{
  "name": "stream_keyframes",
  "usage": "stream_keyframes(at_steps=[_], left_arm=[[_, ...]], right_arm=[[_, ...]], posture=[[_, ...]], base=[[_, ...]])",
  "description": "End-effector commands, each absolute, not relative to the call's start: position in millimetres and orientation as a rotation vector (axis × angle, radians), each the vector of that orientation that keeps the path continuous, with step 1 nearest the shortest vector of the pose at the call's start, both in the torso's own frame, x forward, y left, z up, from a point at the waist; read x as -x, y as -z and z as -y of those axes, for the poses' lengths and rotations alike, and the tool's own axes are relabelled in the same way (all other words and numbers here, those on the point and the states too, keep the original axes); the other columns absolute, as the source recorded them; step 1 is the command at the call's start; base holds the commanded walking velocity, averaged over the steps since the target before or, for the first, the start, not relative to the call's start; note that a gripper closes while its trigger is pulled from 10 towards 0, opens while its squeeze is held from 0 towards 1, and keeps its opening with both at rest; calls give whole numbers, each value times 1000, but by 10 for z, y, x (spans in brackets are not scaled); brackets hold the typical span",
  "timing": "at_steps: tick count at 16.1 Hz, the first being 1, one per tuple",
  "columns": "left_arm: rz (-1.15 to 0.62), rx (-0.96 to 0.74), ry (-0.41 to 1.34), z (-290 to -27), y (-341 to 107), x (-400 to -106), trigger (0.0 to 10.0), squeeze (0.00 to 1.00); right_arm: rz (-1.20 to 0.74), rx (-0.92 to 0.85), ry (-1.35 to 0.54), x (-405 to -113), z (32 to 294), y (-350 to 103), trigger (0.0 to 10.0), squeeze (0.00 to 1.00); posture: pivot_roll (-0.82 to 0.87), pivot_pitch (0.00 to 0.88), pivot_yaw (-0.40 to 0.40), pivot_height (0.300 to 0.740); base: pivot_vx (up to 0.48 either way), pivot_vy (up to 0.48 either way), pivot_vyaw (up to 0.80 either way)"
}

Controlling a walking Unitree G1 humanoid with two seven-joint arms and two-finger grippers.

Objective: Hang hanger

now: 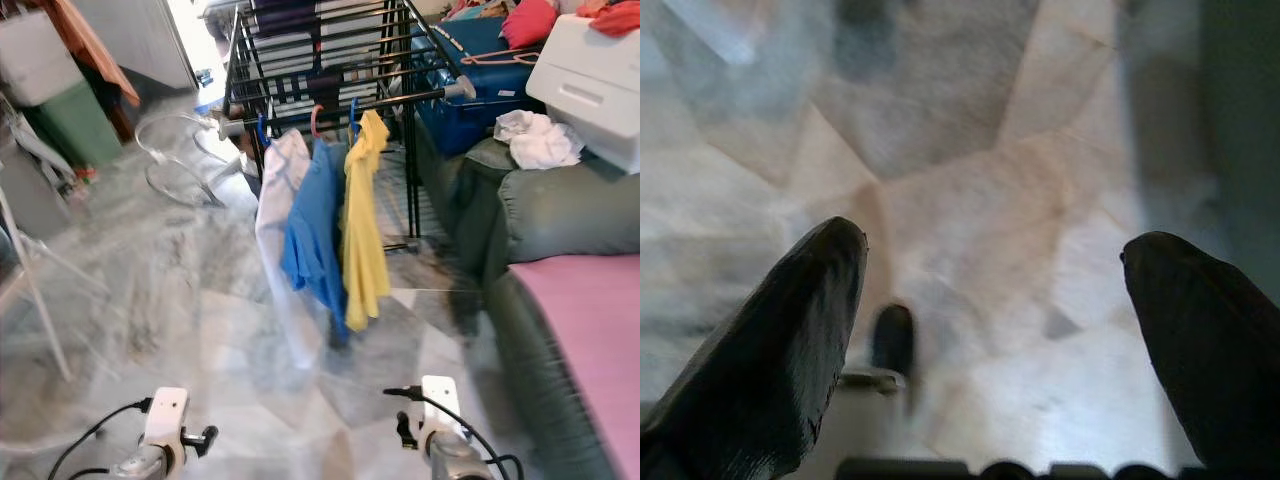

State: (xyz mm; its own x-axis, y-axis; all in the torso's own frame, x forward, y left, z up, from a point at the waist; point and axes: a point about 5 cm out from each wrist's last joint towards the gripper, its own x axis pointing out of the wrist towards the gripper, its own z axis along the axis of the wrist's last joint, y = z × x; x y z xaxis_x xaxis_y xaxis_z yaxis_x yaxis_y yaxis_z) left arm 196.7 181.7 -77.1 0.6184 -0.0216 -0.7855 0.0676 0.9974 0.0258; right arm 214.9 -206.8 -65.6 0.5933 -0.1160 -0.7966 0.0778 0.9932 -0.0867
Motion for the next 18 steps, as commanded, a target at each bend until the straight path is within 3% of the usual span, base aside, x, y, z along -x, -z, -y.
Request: stream_keyframes(at_steps=[1,4,16,18], left_arm=[[-934,-71,31,-1884,798,-1908,10000,0],[-950,-64,15,-1893,821,-1864,10000,0],[-974,22,-109,-1980,891,-1684,10000,0],[-970,16,-110,-1991,886,-1689,10000,0]], right_arm=[[-934,37,90,-2152,1987,669,10000,0],[-936,65,68,-2141,1991,674,10000,0],[-937,139,-24,-2205,1874,654,10000,0],[-931,86,12,-2200,1880,656,10000,0]], posture=[[-186,0,112,740],[-180,0,99,740],[-100,0,2,740],[-95,0,8,740]], base=[[0,-262,0],[0,-262,0],[0,0,0],[0,0,0]])
